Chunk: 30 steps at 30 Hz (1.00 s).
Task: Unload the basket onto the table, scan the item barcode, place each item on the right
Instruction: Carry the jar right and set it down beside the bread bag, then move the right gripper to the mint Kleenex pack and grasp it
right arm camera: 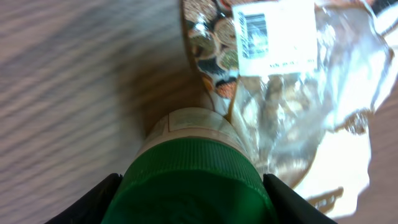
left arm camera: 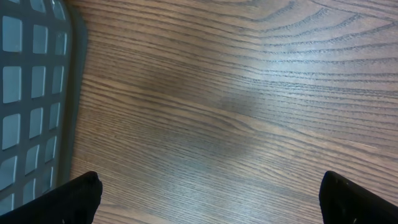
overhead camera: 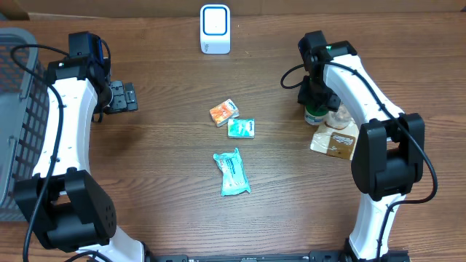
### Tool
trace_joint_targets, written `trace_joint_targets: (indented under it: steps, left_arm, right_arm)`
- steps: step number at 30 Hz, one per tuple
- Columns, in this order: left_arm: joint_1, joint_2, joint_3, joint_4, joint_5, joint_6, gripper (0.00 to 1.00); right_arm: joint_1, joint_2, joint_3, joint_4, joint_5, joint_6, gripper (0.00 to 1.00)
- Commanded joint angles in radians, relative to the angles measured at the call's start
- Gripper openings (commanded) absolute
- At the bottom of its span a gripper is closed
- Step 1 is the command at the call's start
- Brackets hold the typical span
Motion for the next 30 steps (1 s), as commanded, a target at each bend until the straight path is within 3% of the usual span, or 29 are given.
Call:
trace_joint_targets:
  steps: [1, 6, 11, 14, 16, 18, 20, 27, 30]
  left_arm:
    - [0.003, 0.003, 0.006, -0.001, -0.003, -0.003, 1.00]
    - [0.003, 0.003, 0.006, 0.000, -0.003, -0.003, 1.00]
    - [0.003, 0.003, 0.006, 0.000, -0.003, -0.003, 1.00]
    - [0.003, 0.003, 0.006, 0.000, -0.003, -0.003, 1.00]
    - [0.003, 0.003, 0.006, 0.000, -0.003, -0.003, 1.00]
    - [0.003, 0.003, 0.006, -0.001, -0.003, -0.003, 1.00]
    - [0.003, 0.003, 0.006, 0.000, -0.002, -0.004, 0.99]
    - [0.003, 0.003, 0.006, 0.002, -0.003, -0.003, 1.00]
    - [0.003, 0.003, 0.006, 0.002, -0.003, -0.003, 1.00]
  right_arm:
    - [-0.035, 0.003, -0.032, -0.046, 0.060, 0.015, 0.15]
    - [-0.052, 0.003, -0.033, -0.064, 0.036, 0.014, 0.22]
    - [-0.054, 0.003, -0.033, -0.047, -0.187, -0.101, 0.24]
    - [-0.054, 0.003, -0.033, -0.051, -0.208, -0.106, 0.30]
    - [-0.054, 0.003, -0.033, -0.057, -0.205, -0.106, 0.40]
    - [-0.054, 0.003, -0.033, -0.066, -0.203, -0.106, 0.66]
    - [-0.054, 0.003, -0.022, -0.082, -0.203, -0.106, 0.75]
    - [-0.050, 0.002, 0.299, -0.277, -0.216, -0.153, 0.77]
    - [-0.037, 0.002, 0.388, -0.307, -0.349, -0.185, 0.76]
